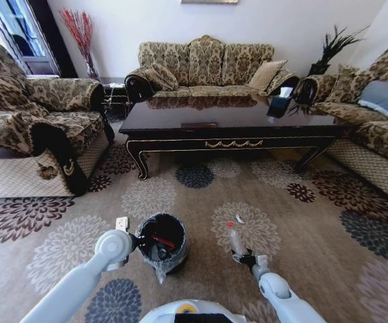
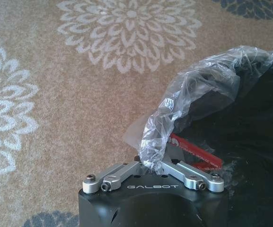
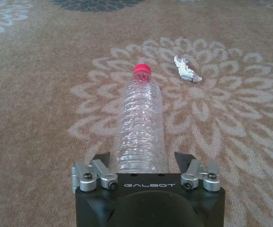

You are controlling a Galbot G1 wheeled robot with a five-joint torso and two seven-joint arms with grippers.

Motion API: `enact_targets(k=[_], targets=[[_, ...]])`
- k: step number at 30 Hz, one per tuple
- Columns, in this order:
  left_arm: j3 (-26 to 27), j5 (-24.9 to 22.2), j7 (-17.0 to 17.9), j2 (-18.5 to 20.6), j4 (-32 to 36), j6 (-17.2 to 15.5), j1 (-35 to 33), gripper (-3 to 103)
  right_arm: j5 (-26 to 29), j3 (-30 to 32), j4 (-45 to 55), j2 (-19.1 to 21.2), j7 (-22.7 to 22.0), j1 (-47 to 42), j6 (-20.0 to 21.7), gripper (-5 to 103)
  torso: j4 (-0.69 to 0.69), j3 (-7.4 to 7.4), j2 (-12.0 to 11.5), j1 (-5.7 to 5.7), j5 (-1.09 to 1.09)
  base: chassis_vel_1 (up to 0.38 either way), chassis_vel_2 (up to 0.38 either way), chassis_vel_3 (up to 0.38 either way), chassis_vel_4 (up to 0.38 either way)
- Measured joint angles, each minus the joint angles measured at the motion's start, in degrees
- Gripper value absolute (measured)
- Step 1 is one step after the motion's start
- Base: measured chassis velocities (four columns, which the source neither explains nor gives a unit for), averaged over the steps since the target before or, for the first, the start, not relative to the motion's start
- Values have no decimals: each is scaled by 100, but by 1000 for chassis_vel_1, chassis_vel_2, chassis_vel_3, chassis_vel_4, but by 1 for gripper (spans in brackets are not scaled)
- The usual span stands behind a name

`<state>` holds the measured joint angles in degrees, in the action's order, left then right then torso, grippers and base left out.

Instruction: Move to the front of the table and pick up the trash from the floor, then place it into the trash bin.

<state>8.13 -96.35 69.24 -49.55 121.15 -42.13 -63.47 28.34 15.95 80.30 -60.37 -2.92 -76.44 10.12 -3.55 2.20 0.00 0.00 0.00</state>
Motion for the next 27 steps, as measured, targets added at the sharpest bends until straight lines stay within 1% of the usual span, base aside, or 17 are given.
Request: enact_targets(k=[1,5,6,8,9,10,11,14,17,20,27], targets=[[0,0,0,0,0,0,0,0,0,0,0,0,0,0,0,79,0,0,0,0,0,0,0,0,0],[-20,2,-3,-40,-17,0,10,0,-59,6,-57,-26,23,-7,-45,57,0,0,0,0,0,0,0,0,0],[-20,2,-3,-40,-17,0,10,0,-59,6,-57,-26,23,-7,-45,57,0,0,0,0,0,0,0,0,0],[-60,14,-3,-58,-34,0,28,0,-62,11,-61,-37,24,-9,-52,48,0,0,0,0,-1,0,0,0,0],[-72,15,-5,-68,-39,0,36,0,-63,15,-60,-41,24,-11,-54,48,0,0,0,0,-1,0,0,0,0],[-78,16,-7,-75,-41,0,42,0,-63,19,-53,-45,24,-15,-55,44,-1,0,0,0,-1,0,0,0,0],[-78,16,-7,-75,-41,0,42,0,-63,19,-53,-45,24,-15,-55,44,-1,0,0,0,-1,0,0,0,0],[-80,23,-8,-75,-42,0,43,0,-63,29,-21,-49,25,-36,-56,35,0,0,0,0,2,0,0,0,0],[-80,23,-9,-76,-42,0,38,0,-62,39,5,-38,25,-51,-56,32,0,0,0,0,1,0,0,0,0],[-80,36,-9,-99,-42,0,19,0,-59,70,40,-27,24,-78,-56,23,0,0,0,0,1,0,0,0,0],[-63,86,-13,-134,2,0,-58,0,-55,114,128,5,25,-150,-60,23,0,0,0,0,0,0,0,0,0]])
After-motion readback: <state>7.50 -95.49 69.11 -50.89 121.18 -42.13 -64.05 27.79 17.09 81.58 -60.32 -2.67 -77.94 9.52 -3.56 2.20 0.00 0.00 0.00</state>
